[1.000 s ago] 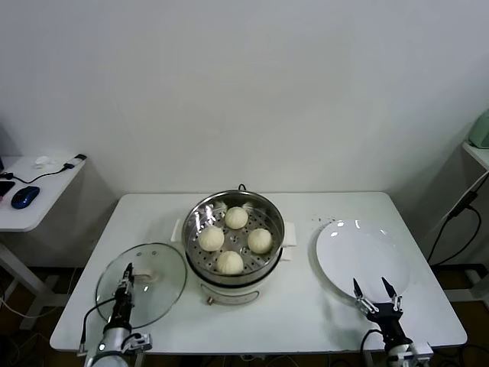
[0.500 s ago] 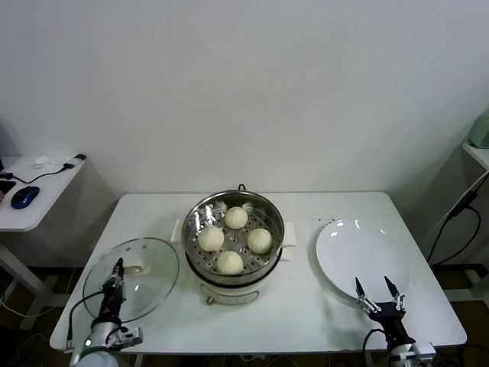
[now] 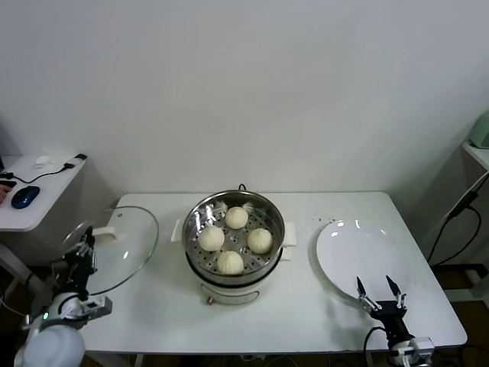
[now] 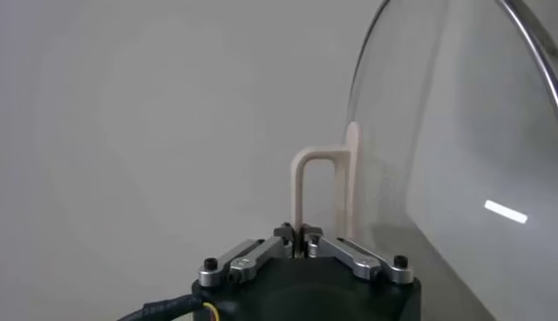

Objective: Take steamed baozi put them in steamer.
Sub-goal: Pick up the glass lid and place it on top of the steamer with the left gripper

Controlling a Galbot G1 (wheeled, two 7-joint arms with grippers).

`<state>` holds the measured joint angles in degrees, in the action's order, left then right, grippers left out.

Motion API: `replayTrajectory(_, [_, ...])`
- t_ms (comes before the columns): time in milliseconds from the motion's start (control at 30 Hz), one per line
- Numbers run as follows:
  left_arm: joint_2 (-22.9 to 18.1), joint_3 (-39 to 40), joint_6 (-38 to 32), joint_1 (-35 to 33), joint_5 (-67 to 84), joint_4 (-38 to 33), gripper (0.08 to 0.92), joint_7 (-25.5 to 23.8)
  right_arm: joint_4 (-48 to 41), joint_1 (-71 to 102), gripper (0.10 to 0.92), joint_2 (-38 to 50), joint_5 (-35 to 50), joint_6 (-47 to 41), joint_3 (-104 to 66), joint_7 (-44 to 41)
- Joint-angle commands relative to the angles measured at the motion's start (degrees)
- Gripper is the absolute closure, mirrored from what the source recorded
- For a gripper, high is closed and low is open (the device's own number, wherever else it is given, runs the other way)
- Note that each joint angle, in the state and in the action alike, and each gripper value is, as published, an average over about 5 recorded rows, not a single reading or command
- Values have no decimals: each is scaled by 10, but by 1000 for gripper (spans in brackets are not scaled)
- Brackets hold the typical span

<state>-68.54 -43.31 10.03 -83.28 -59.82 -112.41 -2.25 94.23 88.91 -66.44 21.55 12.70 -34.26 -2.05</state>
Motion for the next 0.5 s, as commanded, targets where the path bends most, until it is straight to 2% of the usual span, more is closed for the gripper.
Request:
replayTrajectory(33, [42,-27,23,-13,66,-70,859,-54,4,-1,203,1,-21,-16,0,4])
replayTrajectory(167, [33,25,64,17,39,-115,859,-75,7,-1,203,-1,-29,-14,1,4])
replayTrajectory(333, [14,140,111,55,-32,-141,859,-86,7,0,203,0,-35,-7,1,3])
replayTrajectory(500, [-33,268,173,95,-121,-141,859,-106,1,2,203,-1,-35,1,0,2])
